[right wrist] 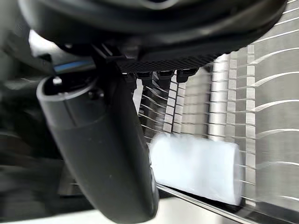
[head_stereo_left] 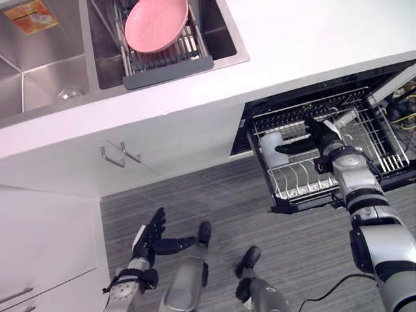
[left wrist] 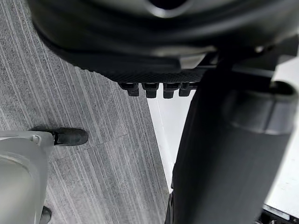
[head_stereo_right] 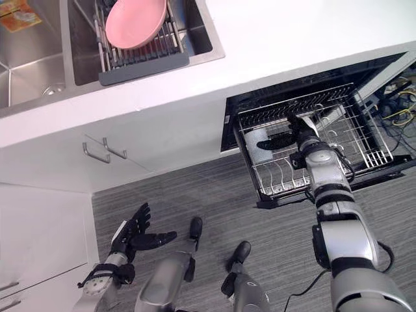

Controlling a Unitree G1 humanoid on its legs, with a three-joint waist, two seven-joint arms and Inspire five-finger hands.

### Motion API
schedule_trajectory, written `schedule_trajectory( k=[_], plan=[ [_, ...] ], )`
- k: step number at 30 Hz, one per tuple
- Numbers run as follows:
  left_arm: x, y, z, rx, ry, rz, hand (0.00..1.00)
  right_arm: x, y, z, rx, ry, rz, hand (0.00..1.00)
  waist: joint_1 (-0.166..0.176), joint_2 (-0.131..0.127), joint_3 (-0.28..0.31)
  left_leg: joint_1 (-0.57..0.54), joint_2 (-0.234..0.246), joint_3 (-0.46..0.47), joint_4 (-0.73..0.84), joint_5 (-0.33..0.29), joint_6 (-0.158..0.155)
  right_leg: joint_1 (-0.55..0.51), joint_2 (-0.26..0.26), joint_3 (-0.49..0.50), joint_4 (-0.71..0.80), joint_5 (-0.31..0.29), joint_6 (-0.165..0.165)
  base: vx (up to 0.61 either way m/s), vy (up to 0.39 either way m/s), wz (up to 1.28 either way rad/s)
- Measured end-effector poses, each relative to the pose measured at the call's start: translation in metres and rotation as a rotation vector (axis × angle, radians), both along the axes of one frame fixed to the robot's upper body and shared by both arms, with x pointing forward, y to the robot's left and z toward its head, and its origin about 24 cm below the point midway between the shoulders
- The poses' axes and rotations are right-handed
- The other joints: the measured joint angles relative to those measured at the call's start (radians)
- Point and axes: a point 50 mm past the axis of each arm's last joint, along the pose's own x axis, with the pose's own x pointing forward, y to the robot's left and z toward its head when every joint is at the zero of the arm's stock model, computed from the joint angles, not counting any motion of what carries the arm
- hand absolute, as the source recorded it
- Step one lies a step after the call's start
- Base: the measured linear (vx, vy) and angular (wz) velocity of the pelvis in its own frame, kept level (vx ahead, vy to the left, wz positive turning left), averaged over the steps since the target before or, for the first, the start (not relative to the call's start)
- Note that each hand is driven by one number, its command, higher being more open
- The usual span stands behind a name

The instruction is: Walk over to the sink, pick up the cup, carry it to the dishwasher, place the cup inside the dishwasher, then close the dishwasher door

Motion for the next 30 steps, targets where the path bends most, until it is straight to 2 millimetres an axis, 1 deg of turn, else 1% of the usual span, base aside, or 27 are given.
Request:
schedule_trajectory(
  k=[1,2,3,4,5,6,7,8,9,10,11,13,14,16,18,19,20,21,22,23,24,25,26,27,28,29,30],
  plan=[
    [-0.002,0.0,-0.003,0.004,0.014,0.005,1.0,-0.003,0.0,-0.001,0.02,-0.019,0.004,1.0,-0.003,-0.005,-0.003,0.005,-0.002,0.003,0.0,0.004,-0.003,0.002,-0.001,0.006,0.0,0.0,0.0,0.1,-0.008,-0.17],
    [-0.006,0.001,-0.009,0.016,0.043,0.018,1.0,-0.012,0.001,-0.005,0.067,-0.055,0.003,1.0,-0.02,-0.015,-0.009,0.015,-0.003,0.005,0.0,0.006,0.001,0.013,-0.002,0.007,0.0,-0.001,0.001,0.1,0.002,-0.1],
    [-0.013,0.003,-0.016,0.024,0.078,0.04,1.0,-0.023,0.004,-0.016,0.134,-0.083,0.002,1.0,-0.034,-0.032,-0.024,0.025,-0.003,0.01,0.0,0.003,-0.001,0.019,-0.002,0.011,0.0,-0.001,0.002,0.1,0.002,-0.08],
    [-0.017,0.004,-0.019,0.023,0.096,0.059,1.0,-0.029,0.007,-0.021,0.161,-0.096,0.004,1.0,-0.042,-0.04,-0.034,0.027,-0.003,0.012,0.0,0.002,-0.002,0.02,-0.002,0.012,-0.001,-0.002,0.003,0.1,-0.006,-0.09],
    [-0.025,0.006,-0.025,0.032,0.129,0.089,1.0,-0.043,0.013,-0.032,0.208,-0.123,0.007,1.0,-0.061,-0.057,-0.059,0.03,-0.002,0.016,0.0,-0.005,-0.002,0.021,-0.002,0.014,-0.001,-0.007,0.01,0.08,-0.011,-0.1],
    [-0.03,0.008,-0.028,0.036,0.143,0.107,1.0,-0.05,0.017,-0.038,0.229,-0.132,0.01,1.0,-0.067,-0.066,-0.068,0.036,-0.003,0.022,0.0,-0.01,-0.002,0.026,-0.003,0.018,-0.003,-0.011,0.011,0.11,-0.02,-0.17],
    [-0.04,0.01,-0.034,0.034,0.177,0.148,1.0,-0.066,0.026,-0.053,0.272,-0.135,0.013,1.0,-0.079,-0.08,-0.091,0.052,-0.007,0.029,0.0,-0.024,-0.009,0.04,-0.006,0.023,-0.008,-0.022,0.012,0.08,-0.02,-0.19],
    [-0.047,0.011,-0.038,0.026,0.201,0.184,1.0,-0.08,0.032,-0.064,0.305,-0.136,0.016,1.0,-0.089,-0.085,-0.115,0.062,-0.011,0.03,-0.001,-0.033,-0.009,0.049,-0.01,0.026,-0.008,-0.035,0.015,0.09,-0.026,-0.16],
    [-0.056,0.012,-0.042,0.024,0.225,0.237,1.0,-0.098,0.041,-0.077,0.358,-0.134,0.045,1.0,-0.105,-0.085,-0.146,0.073,-0.012,0.032,-0.005,-0.039,-0.011,0.058,-0.011,0.026,-0.008,-0.043,0.015,0.07,-0.022,-0.12],
    [-0.064,0.013,-0.046,0.015,0.243,0.286,1.0,-0.112,0.049,-0.085,0.404,-0.135,0.084,1.0,-0.119,-0.08,-0.163,0.094,-0.011,0.035,-0.005,-0.045,-0.013,0.077,-0.011,0.028,-0.008,-0.05,0.015,0.07,-0.02,-0.11],
    [-0.068,0.013,-0.049,0.009,0.259,0.312,1.0,-0.123,0.052,-0.091,0.437,-0.136,0.116,1.0,-0.122,-0.076,-0.174,0.108,-0.011,0.036,-0.005,-0.049,-0.014,0.09,-0.01,0.03,-0.007,-0.057,0.017,0.05,-0.014,-0.07],
    [-0.078,0.014,-0.054,-0.003,0.289,0.369,1.0,-0.134,0.059,-0.095,0.483,-0.147,0.199,1.0,-0.134,-0.069,-0.199,0.126,-0.011,0.03,-0.006,-0.054,-0.017,0.111,-0.009,0.024,-0.007,-0.066,0.017,0.06,-0.017,0.06],
    [-0.083,0.016,-0.056,0.001,0.308,0.401,1.0,-0.137,0.062,-0.092,0.503,-0.178,0.256,1.0,-0.135,-0.066,-0.209,0.138,-0.011,0.024,-0.006,-0.057,-0.02,0.127,-0.009,0.017,-0.008,-0.071,0.018,0.06,-0.02,0.13],
    [-0.091,0.018,-0.059,-0.005,0.332,0.44,1.0,-0.139,0.066,-0.084,0.522,-0.232,0.315,1.0,-0.135,-0.063,-0.227,0.147,-0.011,0.012,-0.005,-0.058,-0.022,0.144,-0.007,0.002,-0.011,-0.075,0.019,0.04,-0.017,0.24],
    [-0.111,0.021,-0.063,-0.008,0.362,0.53,1.0,-0.144,0.071,-0.061,0.531,-0.373,0.398,1.0,-0.131,-0.058,-0.264,0.148,-0.015,-0.018,-0.005,-0.058,-0.022,0.163,-0.007,-0.032,-0.016,-0.083,0.023,0.07,-0.027,0.4],
    [-0.115,0.021,-0.063,-0.009,0.37,0.546,1.0,-0.145,0.07,-0.056,0.522,-0.406,0.408,1.0,-0.13,-0.056,-0.27,0.149,-0.017,-0.024,-0.005,-0.058,-0.021,0.17,-0.008,-0.043,-0.016,-0.085,0.024,0.09,-0.02,0.46],
    [-0.124,0.021,-0.065,-0.009,0.388,0.573,1.0,-0.148,0.069,-0.046,0.494,-0.464,0.419,1.0,-0.129,-0.054,-0.28,0.151,-0.022,-0.036,-0.005,-0.058,-0.021,0.186,-0.013,-0.068,-0.016,-0.09,0.028,0.06,0.0,0.54],
    [-0.134,0.021,-0.068,-0.009,0.419,0.594,1.0,-0.15,0.065,-0.038,0.465,-0.512,0.411,1.0,-0.125,-0.049,-0.295,0.154,-0.018,0.02,-0.002,-0.081,-0.006,0.204,-0.024,-0.1,-0.018,-0.094,0.033,0.09,0.033,1.02],
    [-0.14,0.02,-0.072,0.0,0.45,0.584,1.0,-0.154,0.058,-0.032,0.436,-0.555,0.373,1.0,-0.14,-0.047,-0.297,0.152,0.007,0.166,0.043,-0.108,-0.006,0.237,-0.044,-0.166,-0.016,-0.099,0.041,0.08,0.055,1.15],
    [-0.141,0.018,-0.073,0.007,0.46,0.569,1.0,-0.156,0.053,-0.03,0.421,-0.572,0.348,1.0,-0.147,-0.044,-0.298,0.146,0.019,0.223,0.076,-0.111,-0.007,0.253,-0.051,-0.197,-0.012,-0.103,0.049,0.11,0.099,1.35],
    [-0.144,0.015,-0.074,0.021,0.478,0.542,1.0,-0.158,0.041,-0.028,0.399,-0.585,0.286,1.0,-0.142,-0.036,-0.303,0.145,0.014,0.226,0.101,-0.115,-0.009,0.269,-0.071,-0.239,0.008,-0.109,0.057,0.08,0.142,1.02],
    [-0.15,0.015,-0.075,0.036,0.496,0.527,1.0,-0.16,0.034,-0.027,0.391,-0.592,0.251,1.0,-0.133,-0.029,-0.31,0.153,-0.006,0.194,0.085,-0.112,-0.002,0.276,-0.086,-0.258,0.029,-0.112,0.061,0.07,0.193,0.92],
    [-0.155,0.013,-0.076,0.036,0.51,0.529,1.0,-0.161,0.033,-0.027,0.389,-0.594,0.243,1.0,-0.135,-0.026,-0.314,0.162,-0.021,0.175,0.067,-0.115,0.003,0.282,-0.1,-0.269,0.049,-0.117,0.067,0.05,0.208,0.64],
    [-0.159,0.009,-0.079,0.032,0.538,0.527,1.0,-0.16,0.033,-0.027,0.392,-0.595,0.243,1.0,-0.131,-0.02,-0.313,0.177,-0.034,0.163,0.045,-0.123,0.014,0.268,-0.13,-0.268,0.125,-0.134,0.079,0.03,0.168,0.43],
    [-0.161,0.008,-0.08,0.033,0.553,0.531,1.0,-0.16,0.034,-0.027,0.395,-0.593,0.244,1.0,-0.131,-0.016,-0.313,0.185,-0.036,0.158,0.038,-0.124,0.015,0.251,-0.148,-0.263,0.18,-0.145,0.077,0.03,0.162,0.27],
    [-0.165,0.006,-0.082,0.041,0.577,0.534,1.0,-0.16,0.037,-0.029,0.403,-0.584,0.25,1.0,-0.135,-0.007,-0.312,0.201,-0.037,0.145,0.024,-0.124,0.016,0.195,-0.195,-0.239,0.346,-0.165,0.042,0.03,0.127,0.18],
    [-0.165,0.005,-0.083,0.047,0.584,0.526,1.0,-0.161,0.038,-0.03,0.406,-0.58,0.249,1.0,-0.137,-0.007,-0.312,0.207,-0.037,0.136,0.022,-0.125,0.021,0.156,-0.218,-0.205,0.438,-0.172,0.003,0.07,0.142,0.51]
  ],
)
